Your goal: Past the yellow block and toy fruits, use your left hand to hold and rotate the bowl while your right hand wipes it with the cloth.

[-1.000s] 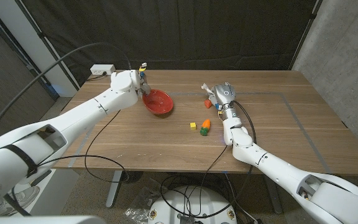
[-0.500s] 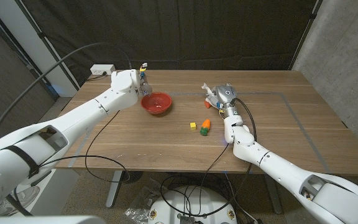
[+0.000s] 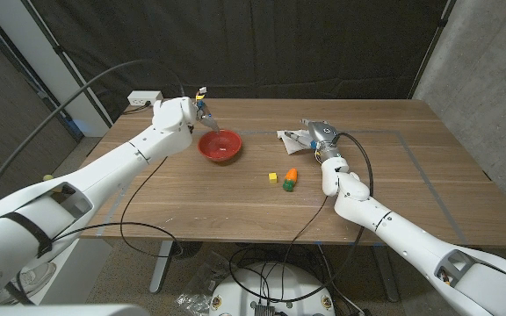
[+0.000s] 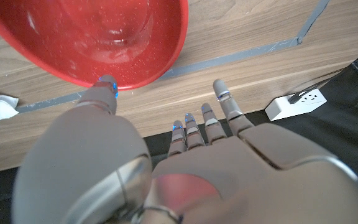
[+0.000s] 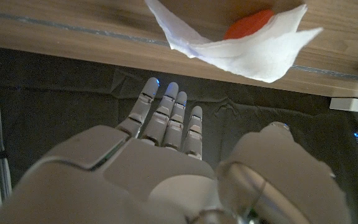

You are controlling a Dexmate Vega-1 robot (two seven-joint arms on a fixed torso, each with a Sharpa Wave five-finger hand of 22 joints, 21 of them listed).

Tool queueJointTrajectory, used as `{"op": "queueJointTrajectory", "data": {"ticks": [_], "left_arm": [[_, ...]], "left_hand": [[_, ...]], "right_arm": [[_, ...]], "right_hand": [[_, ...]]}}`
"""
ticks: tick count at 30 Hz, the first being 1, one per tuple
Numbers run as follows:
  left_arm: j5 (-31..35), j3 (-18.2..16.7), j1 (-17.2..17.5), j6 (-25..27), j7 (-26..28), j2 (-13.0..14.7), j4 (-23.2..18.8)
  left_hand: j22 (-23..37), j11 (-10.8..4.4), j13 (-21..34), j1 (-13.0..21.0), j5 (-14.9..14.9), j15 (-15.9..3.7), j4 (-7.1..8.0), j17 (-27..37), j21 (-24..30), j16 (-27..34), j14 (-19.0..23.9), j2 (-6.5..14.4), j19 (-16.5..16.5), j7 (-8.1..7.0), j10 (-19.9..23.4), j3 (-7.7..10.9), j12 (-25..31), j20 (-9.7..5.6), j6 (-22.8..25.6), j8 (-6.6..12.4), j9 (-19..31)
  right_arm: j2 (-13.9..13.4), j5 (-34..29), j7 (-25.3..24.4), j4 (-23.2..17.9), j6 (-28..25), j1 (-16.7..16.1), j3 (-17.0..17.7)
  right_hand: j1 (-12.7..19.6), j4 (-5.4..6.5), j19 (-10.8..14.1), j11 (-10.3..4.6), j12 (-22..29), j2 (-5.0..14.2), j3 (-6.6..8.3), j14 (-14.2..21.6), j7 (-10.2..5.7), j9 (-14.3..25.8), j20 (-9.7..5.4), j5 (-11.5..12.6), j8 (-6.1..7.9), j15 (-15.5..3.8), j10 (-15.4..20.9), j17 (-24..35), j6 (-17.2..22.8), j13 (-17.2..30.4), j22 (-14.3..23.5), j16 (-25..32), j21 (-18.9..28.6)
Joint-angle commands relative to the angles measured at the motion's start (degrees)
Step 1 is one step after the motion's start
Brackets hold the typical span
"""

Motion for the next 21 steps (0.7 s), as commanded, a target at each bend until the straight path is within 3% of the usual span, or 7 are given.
{"op": "queueJointTrajectory", "data": {"ticks": [1,5,7,8,13,19,21], "left_arm": [[-5.0,-8.3,7.6,-3.2,11.0,0.1,-4.7],[-8.5,-12.4,11.6,-7.0,17.3,0.2,-6.4],[-8.9,-13.2,12.9,-8.3,19.7,0.6,-7.2],[-11.5,-16.0,15.1,-11.3,23.0,0.0,-7.3],[-18.5,-21.9,20.4,-22.1,32.8,-1.5,-5.6],[-20.0,-22.9,22.4,-26.6,36.8,0.1,-5.3],[-21.8,-23.9,23.3,-29.3,38.6,-0.2,-4.4]], "left_hand": [[0.2,0.55,0.0,-0.7,0.6,0.34,0.36,-0.3,-1.6,-0.2,-4.1,0.1,-2.1,-0.27,-3.9,-1.33,0.2,-0.23,-5.5,-0.21,0.1],[0.1,-0.09,0.0,-1.7,0.7,-0.41,0.79,-0.5,-2.7,0.1,-5.4,-0.3,-3.1,-1.41,-6.6,-2.57,0.1,-1.05,-7.6,0.09,0.0],[0.1,-0.62,-0.1,-3.0,0.5,-0.62,1.10,-0.7,-3.4,0.3,-5.8,-1.5,-4.0,-2.19,-7.1,-3.98,0.4,-0.58,-7.7,0.44,0.0],[0.1,-0.77,-0.1,-4.1,0.5,-0.73,1.52,-0.8,-3.7,0.4,-5.8,-1.9,-4.0,-2.85,-7.0,-4.80,0.6,-0.40,-7.3,0.74,0.0],[0.2,-0.83,-0.2,-8.0,0.4,-0.70,3.44,-0.9,-5.1,0.7,-6.1,-1.4,-5.6,-4.58,-6.2,-6.88,1.3,0.72,-5.5,1.49,0.0],[0.2,-0.60,-0.3,-10.9,0.4,-0.94,4.86,-1.0,-6.6,0.6,-7.1,-1.3,-7.6,-5.70,-6.8,-8.59,1.2,1.19,-6.0,1.12,-0.1],[0.2,-0.65,-0.3,-11.8,0.4,-1.16,5.18,-1.0,-7.1,0.4,-8.2,-1.7,-8.1,-6.00,-7.2,-9.39,1.1,1.08,-6.2,1.07,-0.1]], "right_arm": [[-1.3,19.3,7.2,-1.7,12.9,-2.8,7.5],[-0.8,25.9,7.9,0.2,19.6,-3.4,9.5],[-0.4,28.6,8.2,1.1,22.3,-3.6,10.3],[0.0,30.7,8.6,2.0,24.8,-3.7,10.8],[1.7,36.9,10.0,4.8,30.5,-3.6,12.1],[2.7,39.4,9.8,5.9,33.4,-3.7,12.3],[3.4,40.8,10.1,6.8,34.7,-3.6,12.5]], "right_hand": [[-2.4,0.70,-3.3,0.62,0.6,0.30,-1.29,-5.0,0.38,0.0,0.76,0.4,0.60,1.97,-3.8,-1.3,-2.6,-0.6,0.0,0.0,-2.6],[-3.7,0.93,-5.9,0.85,0.5,1.00,-1.71,-8.9,0.27,0.0,0.89,0.3,0.77,2.47,-6.2,-2.3,-3.2,-1.0,0.0,-0.3,-4.6],[-4.0,0.87,-6.8,0.99,0.5,1.19,-1.84,-10.5,0.15,0.0,0.72,0.3,0.75,2.72,-7.0,-2.9,-3.6,-1.2,-0.1,-0.4,-5.3],[-4.1,0.86,-6.9,0.94,0.5,1.29,-1.89,-11.1,0.10,0.0,0.63,0.3,0.78,2.90,-7.3,-3.1,-3.7,-1.3,-0.1,-0.4,-5.6],[-4.5,0.93,-7.8,1.10,0.6,1.74,-1.98,-12.9,0.13,-0.1,0.03,0.2,0.83,2.56,-8.0,-3.7,-3.8,-1.5,-0.1,-0.5,-6.4],[-4.8,0.75,-7.8,1.25,0.6,2.00,-2.13,-15.0,0.03,-0.1,-0.89,0.1,0.94,1.89,-8.8,-4.7,-3.8,-1.7,-0.2,-0.6,-7.1],[-4.6,0.39,-8.0,0.93,0.6,2.06,-2.13,-16.2,-0.02,-0.1,-2.26,0.1,1.01,1.52,-9.4,-5.6,-3.7,-1.8,-0.2,-0.6,-7.7]]}}
